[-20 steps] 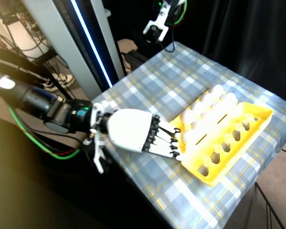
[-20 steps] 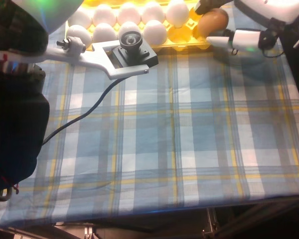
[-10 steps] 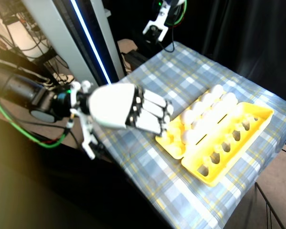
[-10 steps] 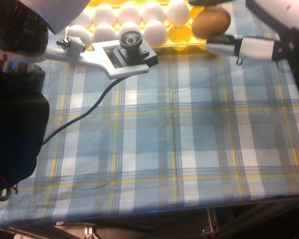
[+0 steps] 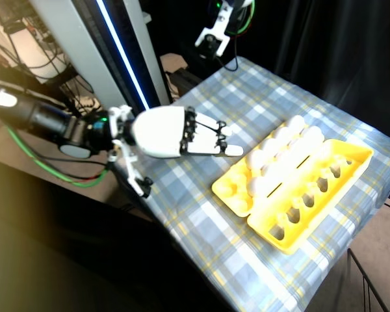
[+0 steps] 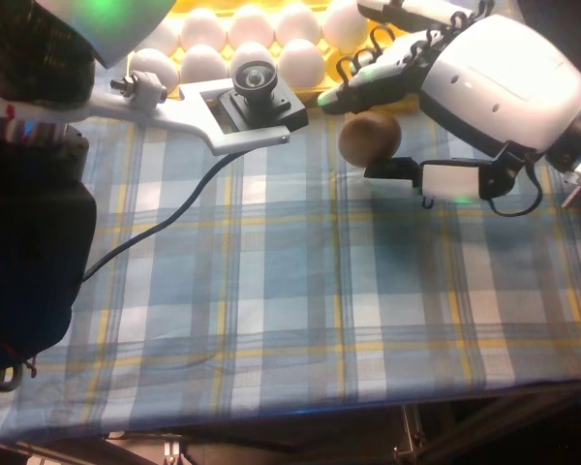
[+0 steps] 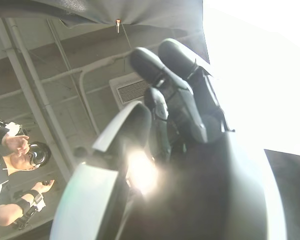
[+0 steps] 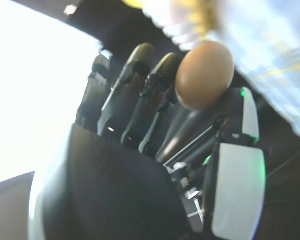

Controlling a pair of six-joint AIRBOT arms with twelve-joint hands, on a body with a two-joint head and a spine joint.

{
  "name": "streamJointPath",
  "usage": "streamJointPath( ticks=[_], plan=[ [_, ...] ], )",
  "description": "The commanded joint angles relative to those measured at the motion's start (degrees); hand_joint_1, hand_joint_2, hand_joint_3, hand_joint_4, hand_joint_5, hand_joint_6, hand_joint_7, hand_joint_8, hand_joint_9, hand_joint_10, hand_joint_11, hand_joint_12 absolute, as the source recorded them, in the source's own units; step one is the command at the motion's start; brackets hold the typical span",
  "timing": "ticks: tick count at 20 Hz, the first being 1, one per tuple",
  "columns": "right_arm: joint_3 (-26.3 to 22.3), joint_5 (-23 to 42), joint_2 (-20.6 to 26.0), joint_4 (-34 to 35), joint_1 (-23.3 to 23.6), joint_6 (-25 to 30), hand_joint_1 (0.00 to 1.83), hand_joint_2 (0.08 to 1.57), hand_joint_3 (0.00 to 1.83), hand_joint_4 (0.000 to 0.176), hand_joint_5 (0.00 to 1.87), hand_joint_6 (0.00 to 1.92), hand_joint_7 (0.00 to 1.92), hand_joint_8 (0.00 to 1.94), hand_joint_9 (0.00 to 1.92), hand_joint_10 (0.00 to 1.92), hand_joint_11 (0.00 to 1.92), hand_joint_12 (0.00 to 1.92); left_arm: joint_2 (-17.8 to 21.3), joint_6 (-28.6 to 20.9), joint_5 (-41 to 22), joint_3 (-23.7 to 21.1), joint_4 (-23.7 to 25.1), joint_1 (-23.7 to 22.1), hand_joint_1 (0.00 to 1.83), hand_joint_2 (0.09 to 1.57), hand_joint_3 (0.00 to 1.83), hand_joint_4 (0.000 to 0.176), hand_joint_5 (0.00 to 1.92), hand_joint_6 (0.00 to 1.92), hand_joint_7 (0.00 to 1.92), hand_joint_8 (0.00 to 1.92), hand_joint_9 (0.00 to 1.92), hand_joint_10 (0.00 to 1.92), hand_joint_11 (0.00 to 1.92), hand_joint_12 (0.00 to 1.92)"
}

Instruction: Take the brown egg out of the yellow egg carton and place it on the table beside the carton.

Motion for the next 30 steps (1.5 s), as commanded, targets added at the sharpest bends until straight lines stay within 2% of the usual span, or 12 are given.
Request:
streamJointPath(
  ticks=[1,2,3,6,14,15,16,20,21,23,27,30],
  plan=[
    [0.38,6.22,-0.30,0.03,0.37,0.06,1.32,1.12,0.00,0.000,0.74,0.37,0.95,1.04,0.75,0.01,0.19,0.03,-0.52,-0.44,-4.65,-0.48,2.05,-0.98,0.98,1.57,0.19,0.000,0.48,0.00,0.27,0.00,0.71,0.49,0.55,1.20],
    [0.66,5.81,-0.52,0.09,0.37,0.06,1.34,1.12,0.00,0.000,0.75,0.13,0.96,1.03,0.75,0.00,0.20,0.03,-0.52,-0.44,-4.65,-0.48,2.05,-0.98,0.96,1.57,0.19,0.000,0.48,0.00,0.29,0.00,0.71,0.45,0.57,1.18],
    [0.83,5.67,-0.58,0.35,0.37,0.06,1.00,1.08,0.00,0.000,0.72,0.01,0.89,0.13,0.70,0.00,0.18,0.02,-0.52,-0.44,-4.65,-0.48,2.05,-0.98,0.95,1.57,0.16,0.000,0.48,0.00,0.28,0.00,0.69,0.45,0.52,1.21],
    [1.01,5.64,-0.58,0.97,0.37,0.06,0.81,1.05,0.00,0.000,0.55,0.00,0.61,0.00,0.47,0.00,0.16,0.01,-0.53,-0.44,-4.65,-0.48,2.05,-0.98,1.03,1.57,0.15,0.000,0.50,0.00,0.26,0.00,0.67,0.60,0.68,1.16],
    [0.58,8.13,1.09,3.38,0.27,0.06,0.53,0.98,0.00,0.022,0.31,0.00,0.37,0.00,0.27,0.00,0.12,0.00,-0.52,-0.45,-4.65,-0.48,2.06,-0.97,0.99,1.57,0.18,0.000,0.54,0.01,0.38,0.00,0.74,0.56,0.60,1.15],
    [0.30,9.78,2.11,4.54,-0.10,0.06,0.29,0.97,0.00,0.044,0.19,0.00,0.25,0.00,0.17,0.00,0.04,0.00,-0.51,-0.45,-4.65,-0.48,2.06,-0.97,1.01,1.57,0.15,0.000,0.53,0.01,0.43,0.01,0.77,0.90,0.62,1.18],
    [0.05,10.88,2.78,5.22,-0.54,0.06,0.22,0.95,0.00,0.048,0.17,0.00,0.22,0.00,0.14,0.00,0.02,0.00,-0.51,-0.45,-4.65,-0.48,2.06,-0.97,1.03,1.57,0.15,0.000,0.54,0.01,0.38,0.00,0.72,0.96,0.62,1.18],
    [-2.51,19.07,6.86,9.26,-4.02,0.06,0.00,0.90,0.00,0.039,0.09,0.00,0.09,0.00,0.02,0.00,0.00,0.00,-0.50,-0.45,-4.65,-0.47,2.07,-0.97,1.08,1.57,0.16,0.000,0.56,0.01,0.32,0.00,0.70,0.81,0.59,1.14],
    [-3.32,21.28,7.85,10.33,-5.60,0.05,0.00,0.88,0.00,0.071,0.06,0.00,0.05,0.00,0.00,0.00,0.00,0.00,-0.50,-0.45,-4.65,-0.47,2.07,-0.97,1.07,1.57,0.14,0.000,0.59,0.02,0.30,0.01,0.70,0.64,0.64,1.10],
    [-5.13,25.23,9.60,12.22,-8.50,0.05,0.00,0.86,0.00,0.085,0.05,0.00,0.02,0.00,0.00,0.00,0.00,0.00,-0.51,-0.45,-4.65,-0.49,2.07,-0.97,1.08,1.57,0.16,0.000,0.57,0.01,0.30,0.00,0.67,0.62,0.64,1.10],
    [-10.47,36.21,11.49,18.24,-18.39,0.02,0.00,0.87,0.00,0.162,0.02,0.00,0.00,0.00,0.00,0.00,0.00,0.00,-0.53,-0.45,-4.65,-0.53,2.05,-0.98,0.95,1.57,0.12,0.000,0.54,0.00,0.30,0.00,0.70,0.35,0.67,1.15],
    [-12.83,41.98,11.34,22.51,-23.32,-0.45,0.00,0.88,0.00,0.168,0.02,0.00,0.00,0.00,0.00,0.00,0.00,0.00,-0.53,-0.45,-4.65,-0.59,2.02,-0.98,0.96,1.57,0.13,0.000,0.56,0.01,0.25,0.00,0.77,0.27,0.63,1.11]
  ],
)
